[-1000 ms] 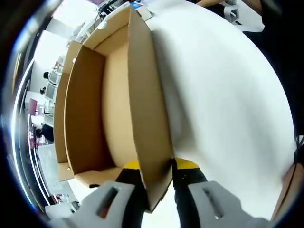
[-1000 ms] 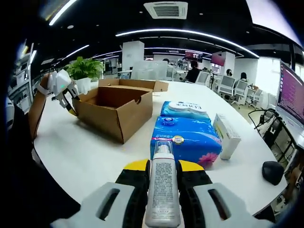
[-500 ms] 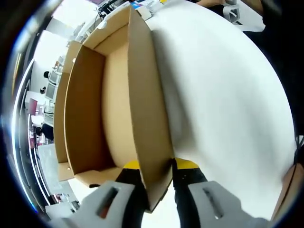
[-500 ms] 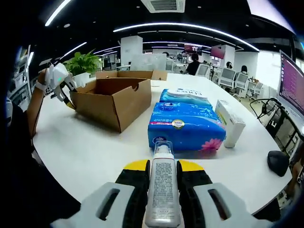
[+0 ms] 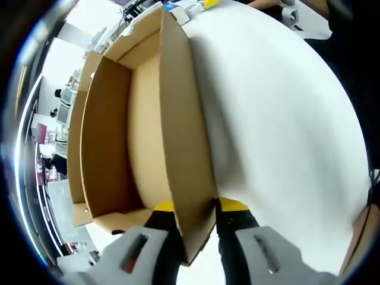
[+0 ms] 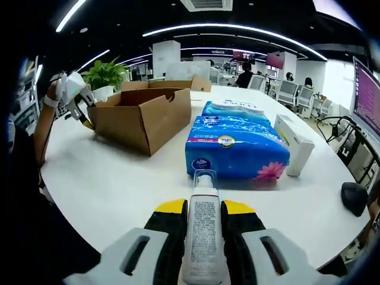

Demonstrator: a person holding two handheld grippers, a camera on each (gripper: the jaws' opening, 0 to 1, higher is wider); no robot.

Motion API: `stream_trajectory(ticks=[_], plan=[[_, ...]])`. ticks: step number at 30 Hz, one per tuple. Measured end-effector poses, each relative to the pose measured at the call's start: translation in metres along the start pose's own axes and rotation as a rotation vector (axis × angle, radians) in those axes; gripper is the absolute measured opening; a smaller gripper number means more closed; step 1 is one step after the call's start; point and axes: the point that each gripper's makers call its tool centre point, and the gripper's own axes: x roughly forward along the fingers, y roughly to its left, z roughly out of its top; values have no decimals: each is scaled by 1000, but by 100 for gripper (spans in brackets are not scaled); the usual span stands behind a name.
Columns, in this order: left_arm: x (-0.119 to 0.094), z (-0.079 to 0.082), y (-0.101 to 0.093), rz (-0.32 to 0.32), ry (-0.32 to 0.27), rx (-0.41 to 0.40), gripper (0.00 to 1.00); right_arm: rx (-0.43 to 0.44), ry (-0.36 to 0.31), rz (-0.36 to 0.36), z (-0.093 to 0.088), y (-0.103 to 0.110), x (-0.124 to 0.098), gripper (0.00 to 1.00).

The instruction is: Operate the shoe box by opening the lid, removing the specified soft item, and placing it in the target area until the item is outside and the box remains undamaged.

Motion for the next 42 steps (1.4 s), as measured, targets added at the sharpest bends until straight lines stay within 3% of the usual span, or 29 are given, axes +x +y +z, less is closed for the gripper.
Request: stream_trajectory(ticks=[9,21,26,31,38,42], plan=[[0,0,-1,0,4,2,19,-54,40,-29,-4,-2,2,22],[-1,0,-1,0,4,4,19,-107,25,-4,1,5,2,25],[-1,0,-1,2,2,6,19,-119,12,-3,12,6,-12,37],[-1,0,-1,1,0,6,19,-124,-20,-48,29,2,-46,50],[-1,0,0,2,-1,11,19,-101,-48,-69,27,3,-69,54],[0,0,1,3,0,9,19,-51,-69,-106,25,-11,-71,56]])
